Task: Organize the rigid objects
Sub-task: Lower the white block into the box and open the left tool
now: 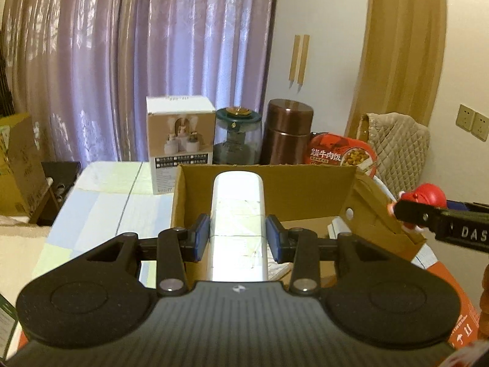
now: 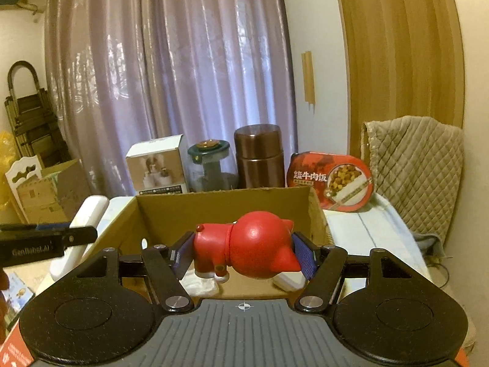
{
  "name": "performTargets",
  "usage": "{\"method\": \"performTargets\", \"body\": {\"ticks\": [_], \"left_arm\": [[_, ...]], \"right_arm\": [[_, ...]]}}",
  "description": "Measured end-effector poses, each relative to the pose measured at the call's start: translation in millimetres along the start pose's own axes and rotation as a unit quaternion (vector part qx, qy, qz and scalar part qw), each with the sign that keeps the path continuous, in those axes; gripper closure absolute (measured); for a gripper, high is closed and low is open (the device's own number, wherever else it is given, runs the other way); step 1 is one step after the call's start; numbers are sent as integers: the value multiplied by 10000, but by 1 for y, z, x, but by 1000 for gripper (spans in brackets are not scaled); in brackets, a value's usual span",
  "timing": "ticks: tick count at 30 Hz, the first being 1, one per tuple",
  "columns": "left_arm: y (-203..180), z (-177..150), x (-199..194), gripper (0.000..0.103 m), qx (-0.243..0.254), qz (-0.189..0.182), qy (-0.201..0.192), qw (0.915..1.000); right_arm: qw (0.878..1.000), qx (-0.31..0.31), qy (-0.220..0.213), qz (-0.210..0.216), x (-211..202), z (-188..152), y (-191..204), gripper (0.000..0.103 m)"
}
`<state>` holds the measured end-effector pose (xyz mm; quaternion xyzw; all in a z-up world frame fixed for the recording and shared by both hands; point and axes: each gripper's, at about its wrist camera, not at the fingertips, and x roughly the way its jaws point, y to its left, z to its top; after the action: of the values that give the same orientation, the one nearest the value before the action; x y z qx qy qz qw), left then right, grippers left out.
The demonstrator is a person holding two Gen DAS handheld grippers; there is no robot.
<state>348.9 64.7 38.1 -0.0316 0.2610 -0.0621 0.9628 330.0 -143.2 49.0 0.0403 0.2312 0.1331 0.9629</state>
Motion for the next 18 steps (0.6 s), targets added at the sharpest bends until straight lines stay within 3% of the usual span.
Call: {"method": "performTargets", "body": {"ticks": [8, 18], "left_arm": [[8, 1, 26, 68, 41, 19, 99, 9999], [15, -2, 40, 68, -39, 100, 201, 9997]], "right_arm": [[9998, 25, 195, -45, 40, -2, 8, 39], [9990, 26, 436, -128, 56, -16, 2, 39]]}}
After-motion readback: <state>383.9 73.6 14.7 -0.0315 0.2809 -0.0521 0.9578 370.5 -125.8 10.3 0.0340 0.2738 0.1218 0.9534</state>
